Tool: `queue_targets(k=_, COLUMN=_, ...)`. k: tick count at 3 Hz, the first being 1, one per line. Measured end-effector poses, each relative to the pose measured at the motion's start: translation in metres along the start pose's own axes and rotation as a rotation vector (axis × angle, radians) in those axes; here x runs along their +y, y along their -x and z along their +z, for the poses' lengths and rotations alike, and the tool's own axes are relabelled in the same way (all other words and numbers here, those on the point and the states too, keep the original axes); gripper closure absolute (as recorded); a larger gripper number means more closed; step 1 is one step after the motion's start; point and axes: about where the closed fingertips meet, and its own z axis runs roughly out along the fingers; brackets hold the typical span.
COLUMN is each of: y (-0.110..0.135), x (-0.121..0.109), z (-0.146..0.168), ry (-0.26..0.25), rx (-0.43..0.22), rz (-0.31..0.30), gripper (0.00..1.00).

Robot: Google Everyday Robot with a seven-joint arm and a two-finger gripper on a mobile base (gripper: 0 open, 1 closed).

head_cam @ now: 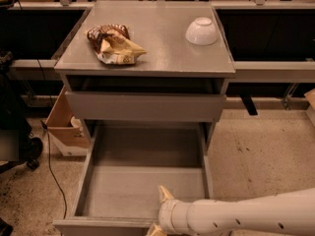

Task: Close middle drawer

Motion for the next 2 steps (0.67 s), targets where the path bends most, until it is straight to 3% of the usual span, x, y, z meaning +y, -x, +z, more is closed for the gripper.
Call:
queue_targets(k=1, y=-0.004, x=-0.017, z=0.024, ry=-0.031, rx=-0.012, rz=0.002, gripper=0.00)
queue_targets(k=2, y=-0.003, x=-0.030, z=0.039, ry=-0.068, rx=-0.032, rz=0.000, gripper=0.18)
